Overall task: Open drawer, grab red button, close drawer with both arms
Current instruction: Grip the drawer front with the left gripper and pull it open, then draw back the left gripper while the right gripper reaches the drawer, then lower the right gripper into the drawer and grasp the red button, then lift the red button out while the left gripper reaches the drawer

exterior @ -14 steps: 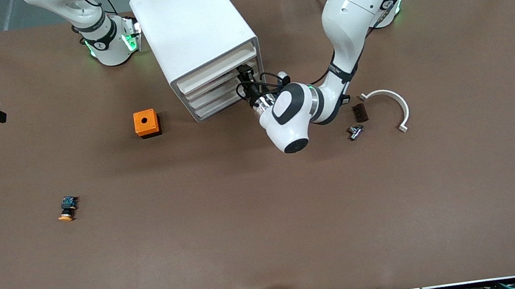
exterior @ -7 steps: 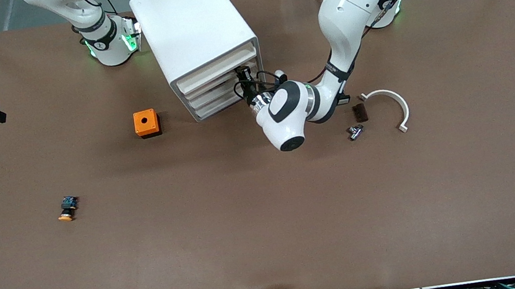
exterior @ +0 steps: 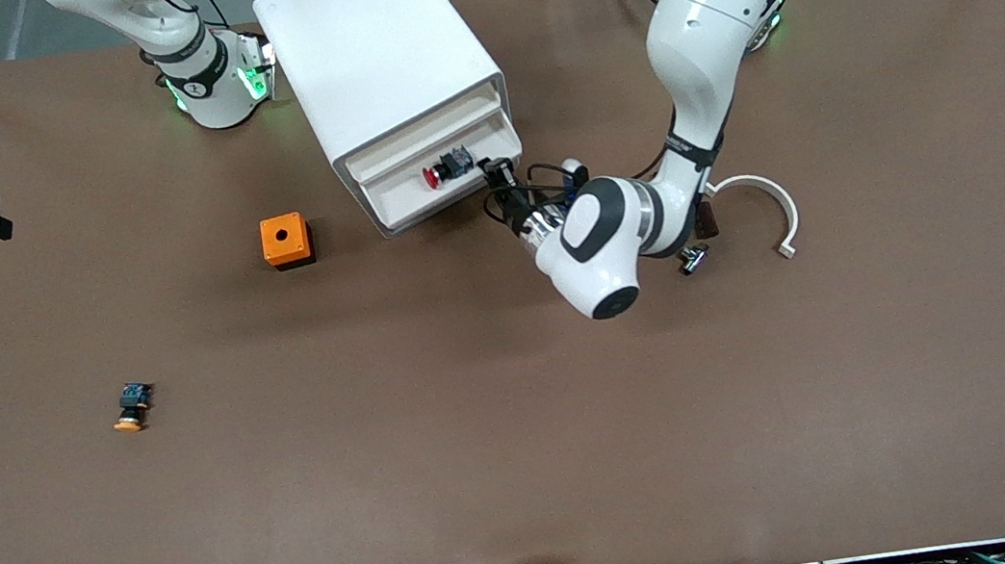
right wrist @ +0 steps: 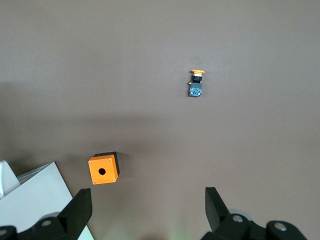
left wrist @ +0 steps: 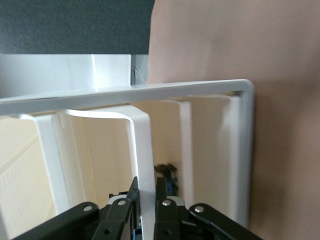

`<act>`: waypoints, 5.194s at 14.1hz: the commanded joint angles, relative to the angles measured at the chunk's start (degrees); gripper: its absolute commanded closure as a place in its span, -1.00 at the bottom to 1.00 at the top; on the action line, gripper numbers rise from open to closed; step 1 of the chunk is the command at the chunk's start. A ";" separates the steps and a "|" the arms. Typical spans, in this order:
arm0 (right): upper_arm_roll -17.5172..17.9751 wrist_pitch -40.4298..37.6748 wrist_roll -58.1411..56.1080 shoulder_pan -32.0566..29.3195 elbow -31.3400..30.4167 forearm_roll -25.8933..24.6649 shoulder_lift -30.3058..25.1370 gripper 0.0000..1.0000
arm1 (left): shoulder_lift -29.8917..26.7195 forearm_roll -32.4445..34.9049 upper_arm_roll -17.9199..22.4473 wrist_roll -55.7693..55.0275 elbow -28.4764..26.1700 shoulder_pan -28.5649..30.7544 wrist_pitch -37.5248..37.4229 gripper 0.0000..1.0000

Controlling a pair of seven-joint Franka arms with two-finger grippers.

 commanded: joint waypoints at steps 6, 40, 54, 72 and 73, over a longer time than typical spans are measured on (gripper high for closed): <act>-0.69 3.92 -0.39 -1.91 1.23 -0.35 11.08 -1.00 | 0.95 -0.07 0.93 2.57 2.00 6.47 2.34 0.63; -0.43 28.00 116.68 47.39 3.69 1.41 32.89 -1.00 | -11.00 37.20 8.75 81.41 10.26 8.86 10.52 -1.00; -0.34 28.09 121.16 51.08 5.28 2.02 35.27 -0.80 | -10.38 37.03 8.66 69.82 5.96 -3.80 15.88 -1.00; -0.60 14.64 81.93 37.31 4.85 3.17 25.79 1.00 | -9.07 37.38 8.49 63.75 -1.51 -11.18 33.27 -1.00; -0.69 14.73 76.74 34.93 3.18 3.08 24.56 1.00 | -8.98 37.46 8.49 64.19 -1.77 -11.80 34.59 -1.00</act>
